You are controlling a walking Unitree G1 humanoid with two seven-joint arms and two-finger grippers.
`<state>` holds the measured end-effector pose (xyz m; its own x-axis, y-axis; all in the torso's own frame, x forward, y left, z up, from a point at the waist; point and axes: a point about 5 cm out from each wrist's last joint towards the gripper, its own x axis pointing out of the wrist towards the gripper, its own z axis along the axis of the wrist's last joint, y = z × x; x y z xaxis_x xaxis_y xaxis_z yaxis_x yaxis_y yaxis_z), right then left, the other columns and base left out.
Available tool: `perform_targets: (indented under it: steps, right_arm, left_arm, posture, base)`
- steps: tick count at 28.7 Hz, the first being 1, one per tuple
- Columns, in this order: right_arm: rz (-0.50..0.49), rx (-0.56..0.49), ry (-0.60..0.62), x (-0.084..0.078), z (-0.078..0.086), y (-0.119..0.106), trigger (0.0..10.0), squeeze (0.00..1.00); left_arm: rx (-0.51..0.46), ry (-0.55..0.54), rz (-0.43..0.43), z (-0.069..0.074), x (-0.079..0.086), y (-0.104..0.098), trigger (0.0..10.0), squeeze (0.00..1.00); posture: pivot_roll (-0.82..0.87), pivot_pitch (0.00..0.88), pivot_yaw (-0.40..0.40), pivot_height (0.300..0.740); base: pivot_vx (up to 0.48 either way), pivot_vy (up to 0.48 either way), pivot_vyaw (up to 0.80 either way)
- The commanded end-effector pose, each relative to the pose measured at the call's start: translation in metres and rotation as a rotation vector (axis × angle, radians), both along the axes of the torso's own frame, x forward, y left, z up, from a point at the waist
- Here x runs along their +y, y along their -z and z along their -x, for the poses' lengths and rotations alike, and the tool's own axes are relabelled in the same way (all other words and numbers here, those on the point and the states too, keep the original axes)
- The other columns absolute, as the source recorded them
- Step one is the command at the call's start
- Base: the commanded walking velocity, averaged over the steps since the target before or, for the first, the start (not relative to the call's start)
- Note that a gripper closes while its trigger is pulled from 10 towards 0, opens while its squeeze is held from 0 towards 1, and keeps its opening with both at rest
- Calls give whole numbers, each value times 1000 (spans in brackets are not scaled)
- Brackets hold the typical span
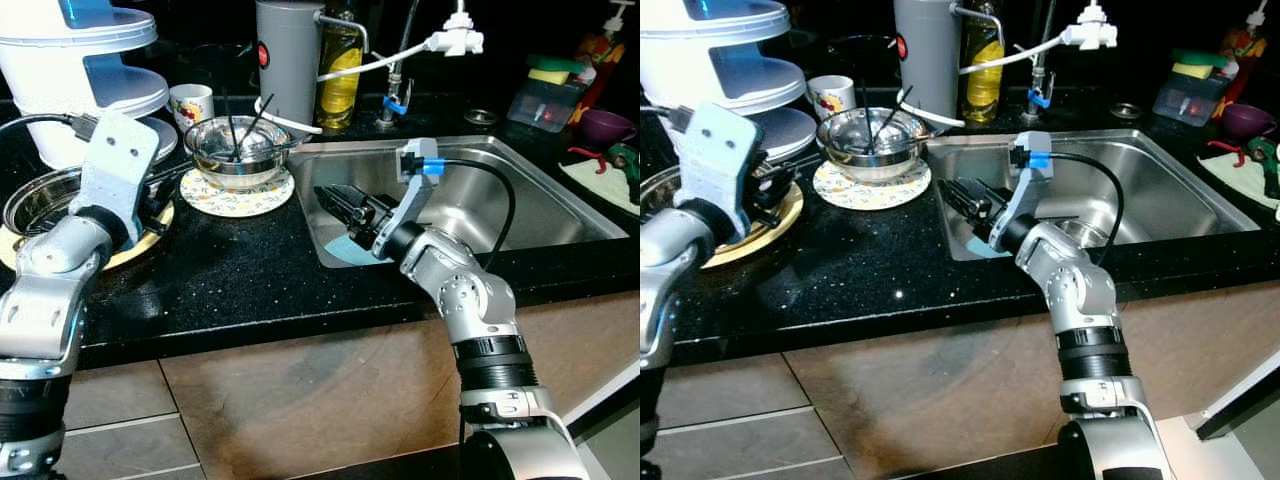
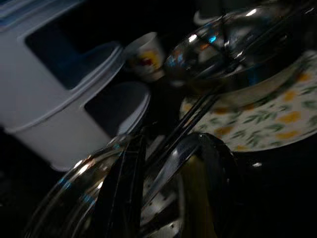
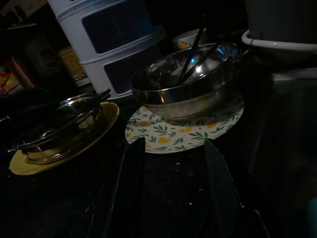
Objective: Kitchen organization
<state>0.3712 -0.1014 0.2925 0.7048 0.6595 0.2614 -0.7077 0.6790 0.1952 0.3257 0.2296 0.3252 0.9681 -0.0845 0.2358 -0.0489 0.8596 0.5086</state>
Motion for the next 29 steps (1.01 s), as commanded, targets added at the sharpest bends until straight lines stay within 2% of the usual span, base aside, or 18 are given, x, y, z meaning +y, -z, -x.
perform_targets:
  steps: [1, 12, 14, 17, 21, 22, 23, 24, 26, 27, 29]
  right_arm:
    - [2, 4, -11, 2, 2, -1, 10000, 0]
    - [3, 14, -8, 3, 1, -1, 10000, 0]
    - [4, 15, -6, 2, 0, -2, 10000, 0]
    - [10, 17, 1, 0, 0, -3, 10000, 0]
    - [11, 21, 5, -2, 0, -3, 10000, 0]
    - [11, 23, 7, -2, 0, -3, 10000, 0]
    - [11, 23, 7, -2, 0, -3, 10000, 0]
    - [12, 25, 8, -3, 0, -2, 10000, 0]
    - [13, 28, 8, -3, 0, -2, 10000, 0]
    - [13, 29, 8, -2, 0, -2, 10000, 0]
    - [12, 29, 6, -2, 0, -2, 10000, 0]
  left_arm:
    - [13, -15, -7, -2, 1, 3, 10000, 0]
    - [48, -40, -20, -8, 0, 7, 10000, 0]
    - [62, -34, -47, -8, -2, 9, 10000, 0]
    - [148, -58, -114, -3, -4, 13, 10000, 0]
    - [197, -71, -111, 2, -3, 15, 10000, 0]
    - [205, -71, -104, 3, -3, 15, 4745, 0]
    - [205, -71, -104, 3, -3, 15, 4745, 0]
    - [205, -72, -101, 4, -3, 15, 0, 0]
    - [212, -79, -116, 5, -3, 14, 0, 0]
    - [212, -89, -123, 5, -3, 14, 10000, 0]
    - [218, -100, -125, 6, -4, 12, 10000, 0]
  posture:
    - [40, 152, -69, 740]
    - [41, 150, -73, 740]
    - [36, 151, -72, 740]
    - [31, 150, -67, 740]
    - [30, 150, -67, 740]
    - [30, 150, -67, 740]
    - [30, 150, -67, 740]
    - [34, 151, -70, 740]
    - [35, 151, -70, 740]
    - [35, 151, -68, 740]
    - [35, 151, -68, 740]
  base:
    - [0, 0, 0]
    - [0, 0, 0]
    - [0, 0, 0]
    - [0, 0, 0]
    - [0, 0, 0]
    - [0, 0, 0]
    - [0, 0, 0]
    - [0, 0, 0]
    - [0, 0, 0]
    - [0, 0, 0]
    - [0, 0, 0]
